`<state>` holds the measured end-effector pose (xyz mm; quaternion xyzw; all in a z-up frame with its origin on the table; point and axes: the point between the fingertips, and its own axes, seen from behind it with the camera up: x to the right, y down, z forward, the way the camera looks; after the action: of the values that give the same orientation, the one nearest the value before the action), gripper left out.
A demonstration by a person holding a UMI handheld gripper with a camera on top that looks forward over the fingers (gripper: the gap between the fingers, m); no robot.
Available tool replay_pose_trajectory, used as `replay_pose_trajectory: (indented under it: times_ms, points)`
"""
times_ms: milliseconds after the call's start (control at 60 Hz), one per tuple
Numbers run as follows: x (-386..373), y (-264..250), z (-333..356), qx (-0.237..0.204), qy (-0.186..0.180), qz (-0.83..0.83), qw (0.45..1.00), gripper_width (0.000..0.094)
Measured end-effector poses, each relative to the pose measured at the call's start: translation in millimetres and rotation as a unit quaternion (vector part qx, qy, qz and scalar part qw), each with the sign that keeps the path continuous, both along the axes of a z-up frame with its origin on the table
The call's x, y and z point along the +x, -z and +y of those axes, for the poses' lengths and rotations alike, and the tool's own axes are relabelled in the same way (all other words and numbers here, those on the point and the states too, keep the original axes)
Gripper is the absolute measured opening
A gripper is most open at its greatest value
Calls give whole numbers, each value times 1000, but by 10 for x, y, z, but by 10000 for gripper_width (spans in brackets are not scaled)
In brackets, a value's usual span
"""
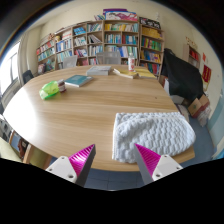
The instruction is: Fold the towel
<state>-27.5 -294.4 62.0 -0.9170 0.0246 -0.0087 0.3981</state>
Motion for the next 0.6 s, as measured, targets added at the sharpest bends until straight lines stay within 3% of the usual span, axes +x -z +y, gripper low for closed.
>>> replay_pose_trajectory:
  times_ms: [117, 200, 217, 300, 417, 600]
  points:
    - [206, 419, 355, -8, -27, -42, 999, 788]
    - [249, 794, 393, -41, -53, -48, 997, 704]
    - [227, 757, 412, -22, -62, -43, 997, 705]
    - [480, 762, 492, -10, -80, -117, 990, 191]
    - [468, 738, 514, 16, -115, -145, 983, 70]
    - [444, 521, 525, 21, -99, -33, 994, 41]
